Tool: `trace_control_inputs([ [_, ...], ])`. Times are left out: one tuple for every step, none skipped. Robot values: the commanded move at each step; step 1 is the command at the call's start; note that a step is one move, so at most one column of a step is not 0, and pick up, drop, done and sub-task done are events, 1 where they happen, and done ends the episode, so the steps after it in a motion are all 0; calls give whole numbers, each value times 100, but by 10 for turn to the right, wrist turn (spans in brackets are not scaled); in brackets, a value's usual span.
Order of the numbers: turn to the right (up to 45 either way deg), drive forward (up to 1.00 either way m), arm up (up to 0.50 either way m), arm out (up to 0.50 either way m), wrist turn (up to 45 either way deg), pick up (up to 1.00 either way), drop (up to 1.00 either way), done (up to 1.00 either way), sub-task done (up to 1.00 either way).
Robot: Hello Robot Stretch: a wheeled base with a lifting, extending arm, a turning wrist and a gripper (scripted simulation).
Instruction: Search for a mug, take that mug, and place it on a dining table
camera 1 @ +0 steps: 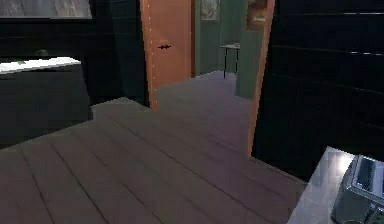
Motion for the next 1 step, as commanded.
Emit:
trace_control_inputs([
  [330,0,0,0,0,0,0,0,0],
])
